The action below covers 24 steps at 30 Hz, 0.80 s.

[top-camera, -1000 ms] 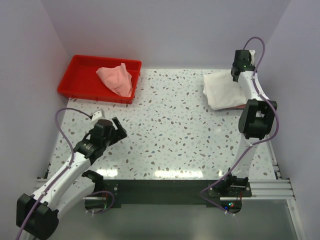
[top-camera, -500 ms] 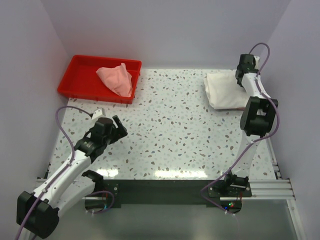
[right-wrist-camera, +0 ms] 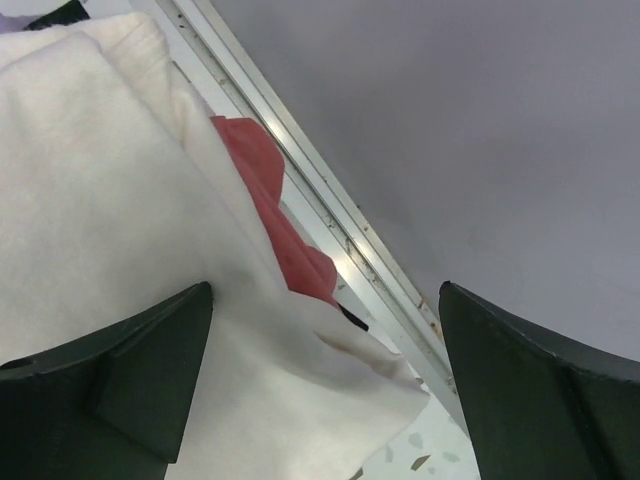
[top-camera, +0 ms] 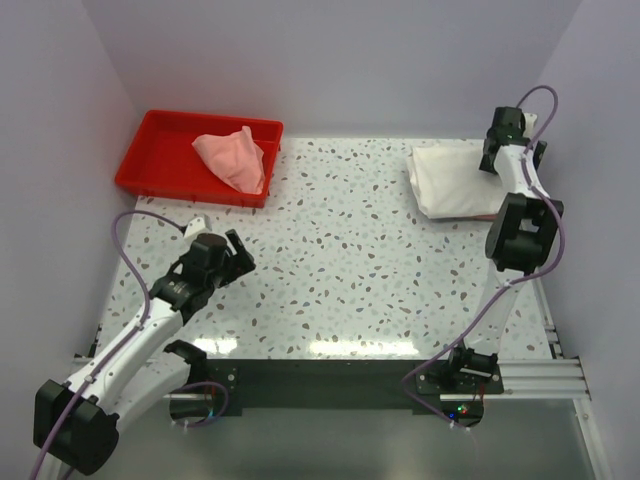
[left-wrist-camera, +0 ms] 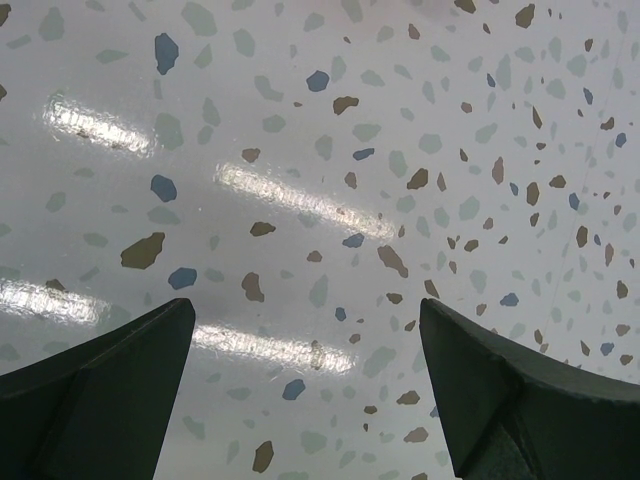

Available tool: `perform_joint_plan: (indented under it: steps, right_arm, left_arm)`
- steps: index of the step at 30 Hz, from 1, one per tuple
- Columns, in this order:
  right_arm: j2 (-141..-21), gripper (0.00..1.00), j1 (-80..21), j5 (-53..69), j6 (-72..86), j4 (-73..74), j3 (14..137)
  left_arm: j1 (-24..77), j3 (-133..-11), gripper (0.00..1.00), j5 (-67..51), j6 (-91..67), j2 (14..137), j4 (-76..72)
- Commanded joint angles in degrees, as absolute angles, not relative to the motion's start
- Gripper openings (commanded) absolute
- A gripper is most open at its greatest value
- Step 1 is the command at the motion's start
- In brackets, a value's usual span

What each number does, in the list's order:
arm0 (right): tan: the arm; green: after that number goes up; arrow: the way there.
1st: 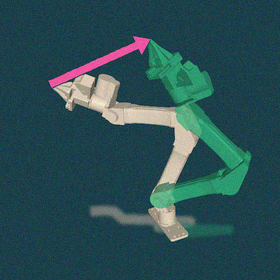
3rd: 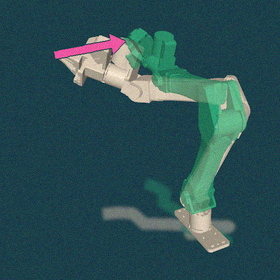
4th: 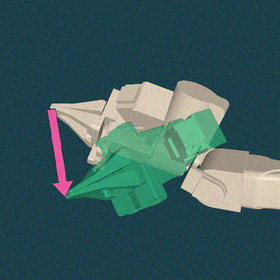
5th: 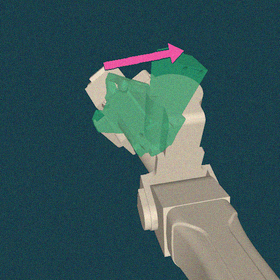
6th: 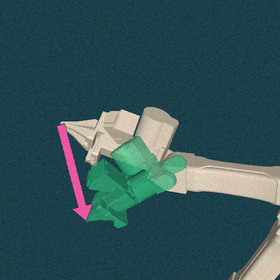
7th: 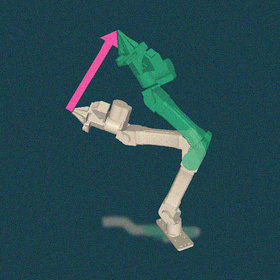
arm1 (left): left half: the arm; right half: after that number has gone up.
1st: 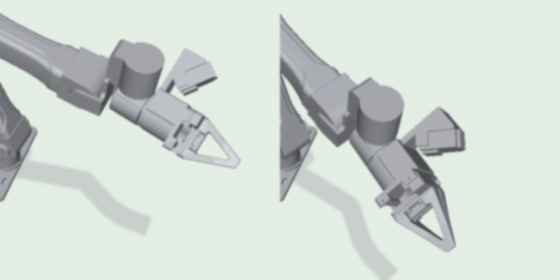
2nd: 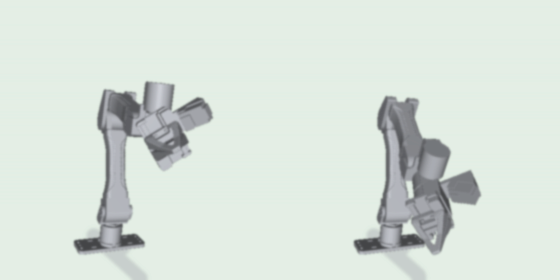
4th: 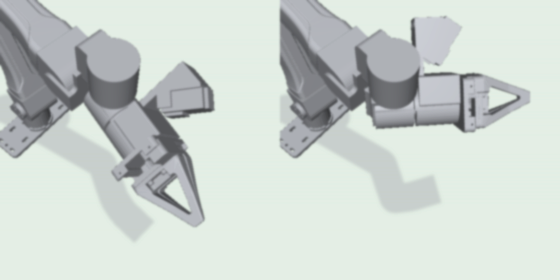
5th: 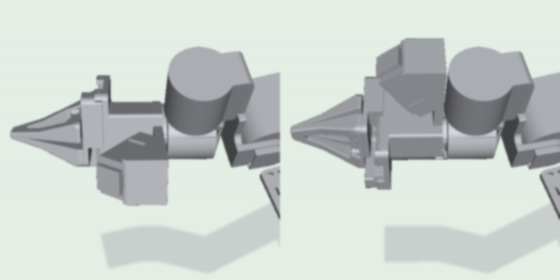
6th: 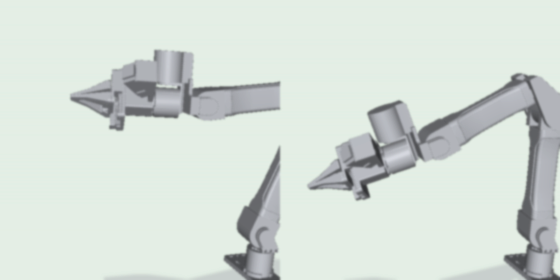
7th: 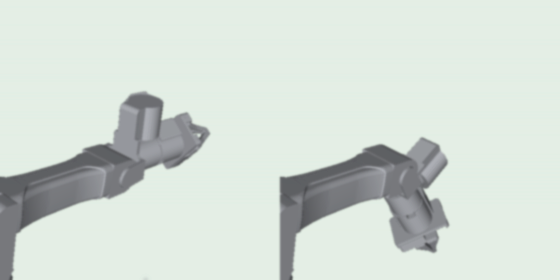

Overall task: Fold and stack the t-shirts
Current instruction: Neatly place the folded tshirt to the corner

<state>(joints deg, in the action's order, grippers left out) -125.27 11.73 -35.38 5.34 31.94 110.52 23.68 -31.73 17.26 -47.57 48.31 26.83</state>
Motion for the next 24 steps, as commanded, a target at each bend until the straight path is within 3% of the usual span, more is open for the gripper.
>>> perform_joint_plan:
  steps: [1,15,19,24]
  right_arm:
    - [-125.16,0.99,13.18,-37.18,7.64,32.87,113.38]
    - [-119.89,0.99,17.49,-31.56,10.1,29.36,108.46]
    - [-115.24,0.99,17.49,-27.69,10.46,27.25,106.18]
    - [-107.06,0.99,17.58,-31.71,11.86,22.07,98.12]
  left_arm:
    - [23.55,-33.66,1.0,18.98,-47.81,47.55,25.31]
    - [23.47,-31.99,1.0,19.34,-48.34,44.38,26.28]
    - [23.47,-32.43,1.0,19.07,-47.9,44.12,26.1]
    - [23.47,-31.38,1.0,18.46,-47.2,43.24,25.32]
